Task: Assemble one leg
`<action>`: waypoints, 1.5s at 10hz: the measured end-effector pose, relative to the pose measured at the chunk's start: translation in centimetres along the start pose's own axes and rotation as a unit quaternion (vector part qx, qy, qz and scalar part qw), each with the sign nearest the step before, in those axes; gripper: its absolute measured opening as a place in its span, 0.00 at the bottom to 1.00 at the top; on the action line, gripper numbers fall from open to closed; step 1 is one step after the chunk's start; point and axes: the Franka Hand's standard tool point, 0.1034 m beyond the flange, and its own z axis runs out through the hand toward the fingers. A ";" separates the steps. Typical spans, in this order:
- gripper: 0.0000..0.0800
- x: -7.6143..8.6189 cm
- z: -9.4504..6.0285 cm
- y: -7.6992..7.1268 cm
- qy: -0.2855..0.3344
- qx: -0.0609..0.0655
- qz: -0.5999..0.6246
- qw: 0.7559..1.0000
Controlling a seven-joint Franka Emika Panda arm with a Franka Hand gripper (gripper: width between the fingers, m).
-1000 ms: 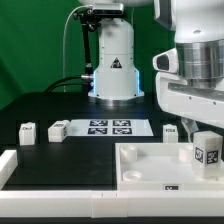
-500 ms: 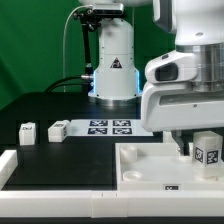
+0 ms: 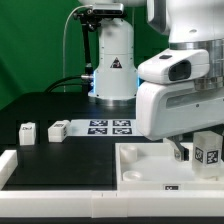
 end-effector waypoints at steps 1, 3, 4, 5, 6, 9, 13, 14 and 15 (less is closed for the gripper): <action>0.81 0.0 0.0 0.0 0.000 0.000 0.000 1.000; 0.39 0.0 0.0 0.0 0.000 0.000 0.000 1.000; 0.36 0.0 0.0 0.0 0.000 0.000 0.009 1.000; 0.36 0.0 0.0 0.0 0.000 0.000 0.024 1.000; 0.36 0.0 0.0 0.0 0.000 0.000 0.025 1.000; 0.36 0.0 0.0 -0.2 0.001 0.006 0.159 0.987; 0.36 0.0 0.2 0.0 0.028 0.004 0.427 0.904; 0.36 0.0 0.2 0.0 0.028 0.004 0.501 0.865; 0.36 -0.1 0.2 0.1 0.028 0.003 0.569 0.822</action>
Offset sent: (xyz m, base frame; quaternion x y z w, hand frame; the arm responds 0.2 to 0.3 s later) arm 0.0000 0.0000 0.0000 0.0000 0.0000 0.0000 1.0000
